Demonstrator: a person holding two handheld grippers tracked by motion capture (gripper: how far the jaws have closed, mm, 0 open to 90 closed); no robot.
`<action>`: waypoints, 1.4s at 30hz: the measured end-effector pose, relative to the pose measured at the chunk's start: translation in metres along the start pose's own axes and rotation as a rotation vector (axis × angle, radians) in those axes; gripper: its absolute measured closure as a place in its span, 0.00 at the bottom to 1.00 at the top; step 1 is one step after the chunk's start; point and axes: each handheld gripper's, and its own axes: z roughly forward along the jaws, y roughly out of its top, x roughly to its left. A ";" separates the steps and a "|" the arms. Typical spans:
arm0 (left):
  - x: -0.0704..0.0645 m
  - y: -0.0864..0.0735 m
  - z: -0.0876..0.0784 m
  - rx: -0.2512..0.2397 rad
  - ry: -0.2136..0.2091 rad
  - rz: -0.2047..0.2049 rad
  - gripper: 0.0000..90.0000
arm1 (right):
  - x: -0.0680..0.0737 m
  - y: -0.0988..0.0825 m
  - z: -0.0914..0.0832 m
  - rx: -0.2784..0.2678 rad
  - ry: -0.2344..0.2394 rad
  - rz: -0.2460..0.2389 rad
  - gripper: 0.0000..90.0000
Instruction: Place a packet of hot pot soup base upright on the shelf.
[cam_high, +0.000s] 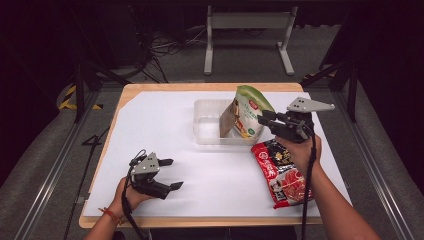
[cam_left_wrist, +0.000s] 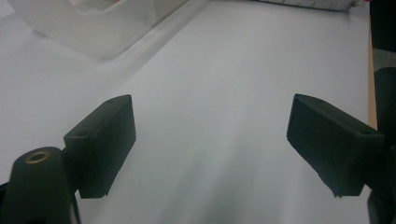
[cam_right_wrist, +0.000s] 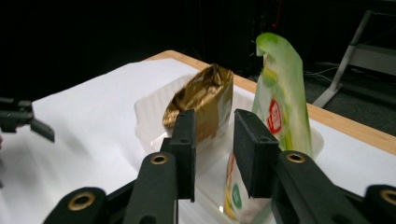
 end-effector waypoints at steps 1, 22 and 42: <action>0.000 0.000 0.000 0.000 -0.002 0.000 0.18 | 0.000 -0.002 -0.003 0.006 -0.001 0.001 0.79; -0.002 0.002 0.001 -0.001 -0.003 -0.006 0.19 | -0.058 -0.111 -0.067 0.202 -0.073 0.079 0.94; -0.010 0.003 0.017 0.051 -0.048 0.020 0.19 | -0.070 -0.166 -0.083 0.407 -0.054 0.133 1.00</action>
